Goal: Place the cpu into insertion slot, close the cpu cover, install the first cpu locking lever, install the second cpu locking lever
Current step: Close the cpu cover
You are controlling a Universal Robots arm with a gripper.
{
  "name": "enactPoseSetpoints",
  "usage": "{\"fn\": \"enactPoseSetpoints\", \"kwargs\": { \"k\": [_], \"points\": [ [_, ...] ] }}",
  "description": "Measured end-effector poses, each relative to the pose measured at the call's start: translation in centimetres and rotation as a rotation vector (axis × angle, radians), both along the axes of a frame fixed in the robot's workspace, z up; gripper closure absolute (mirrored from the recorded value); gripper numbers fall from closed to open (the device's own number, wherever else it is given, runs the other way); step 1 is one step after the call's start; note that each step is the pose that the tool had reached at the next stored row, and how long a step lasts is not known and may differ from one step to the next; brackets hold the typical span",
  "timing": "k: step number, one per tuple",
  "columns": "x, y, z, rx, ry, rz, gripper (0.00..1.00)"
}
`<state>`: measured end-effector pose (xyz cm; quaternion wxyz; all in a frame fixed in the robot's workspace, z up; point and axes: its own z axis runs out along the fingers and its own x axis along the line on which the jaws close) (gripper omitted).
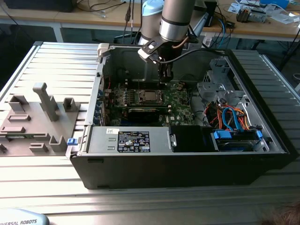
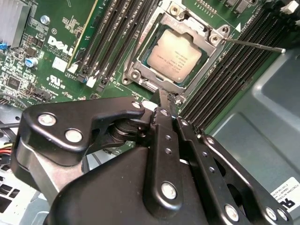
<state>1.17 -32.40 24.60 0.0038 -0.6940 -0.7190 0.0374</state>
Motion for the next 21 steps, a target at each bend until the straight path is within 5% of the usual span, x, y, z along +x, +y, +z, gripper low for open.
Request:
{"fn": "enactPoseSetpoints", "kwargs": {
  "k": [21],
  "points": [
    [-1.54, 0.0, -0.11, 0.0, 0.0, 0.0, 0.89]
  ]
}}
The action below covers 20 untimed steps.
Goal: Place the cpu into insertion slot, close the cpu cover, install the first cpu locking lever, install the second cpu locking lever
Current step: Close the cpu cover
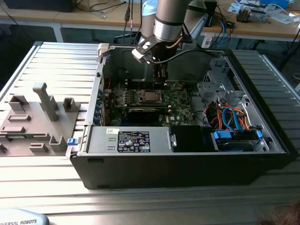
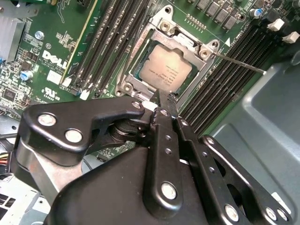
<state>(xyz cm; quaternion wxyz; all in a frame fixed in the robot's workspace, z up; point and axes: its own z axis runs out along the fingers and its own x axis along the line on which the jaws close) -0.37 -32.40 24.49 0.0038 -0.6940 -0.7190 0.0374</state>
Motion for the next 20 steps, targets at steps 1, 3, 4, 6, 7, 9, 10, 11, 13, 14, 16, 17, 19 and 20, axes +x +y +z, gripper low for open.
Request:
{"fn": "enactPoseSetpoints", "kwargs": {
  "k": [1, 3, 4, 6, 7, 9, 10, 11, 13, 14, 16, 17, 19, 20],
  "points": [
    [-0.04, 0.0, 0.0, 0.0, 0.0, 0.0, 0.89],
    [-0.17, 0.0, -0.01, 0.0, 0.0, 0.0, 0.89],
    [-0.24, 0.0, -0.01, 0.0, 0.0, 0.0, 0.89],
    [-0.34, 0.0, -0.02, 0.0, 0.0, 0.0, 0.89],
    [-0.38, 0.0, -0.02, 0.0, 0.0, 0.0, 0.89],
    [-0.44, 0.0, -0.02, 0.0, 0.0, 0.0, 0.89],
    [-0.47, 0.0, -0.03, 0.0, 0.0, 0.0, 0.89],
    [-0.5, 0.0, -0.03, 0.0, 0.0, 0.0, 0.89],
    [-0.6, 0.0, -0.04, 0.0, 0.0001, 0.0, 0.89],
    [-0.69, 0.0, -0.04, -0.0001, 0.0001, 0.0, 0.89],
    [-0.77, 0.0, -0.05, 0.0, 0.0001, 0.0, 0.89],
    [-0.83, 0.0, -0.05, -0.0001, 0.0, 0.0, 0.89],
    [-0.97, 0.0, -0.06, -0.0001, 0.0, 0.0, 0.89],
    [-1.03, 0.0, -0.07, 0.0, 0.0, 0.0, 0.89]
  ]
}}
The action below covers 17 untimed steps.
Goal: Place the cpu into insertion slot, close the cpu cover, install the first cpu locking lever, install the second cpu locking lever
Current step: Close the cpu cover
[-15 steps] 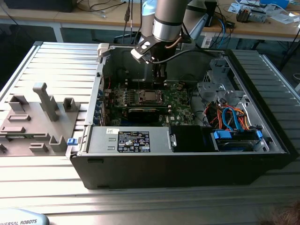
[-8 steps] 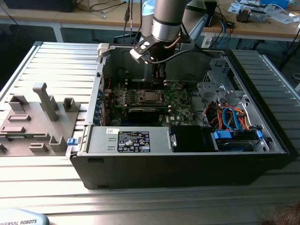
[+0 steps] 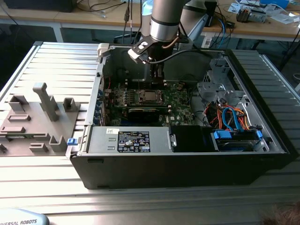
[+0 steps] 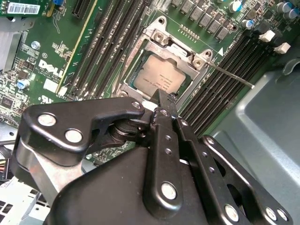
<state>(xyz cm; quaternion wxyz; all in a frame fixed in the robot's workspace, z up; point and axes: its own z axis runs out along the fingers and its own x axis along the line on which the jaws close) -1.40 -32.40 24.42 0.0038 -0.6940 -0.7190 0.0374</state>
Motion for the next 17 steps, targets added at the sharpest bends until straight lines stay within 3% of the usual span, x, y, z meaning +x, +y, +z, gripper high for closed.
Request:
{"fn": "enactPoseSetpoints", "kwargs": {
  "k": [17],
  "points": [
    [-0.92, 0.0, -0.14, 0.0, 0.0, 0.0, 0.89]
  ]
}}
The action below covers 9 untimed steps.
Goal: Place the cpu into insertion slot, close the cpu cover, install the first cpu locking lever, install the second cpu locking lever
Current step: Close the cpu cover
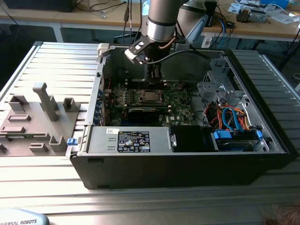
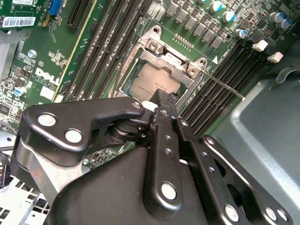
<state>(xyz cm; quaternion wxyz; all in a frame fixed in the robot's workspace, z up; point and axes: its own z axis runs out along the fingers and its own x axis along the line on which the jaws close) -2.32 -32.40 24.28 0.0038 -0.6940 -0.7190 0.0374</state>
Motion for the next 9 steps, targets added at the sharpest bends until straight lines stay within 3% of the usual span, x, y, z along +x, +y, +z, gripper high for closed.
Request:
{"fn": "enactPoseSetpoints", "kwargs": {
  "k": [9],
  "points": [
    [-0.47, 0.0, -0.09, 0.0, 0.0, 0.0, 0.89]
  ]
}}
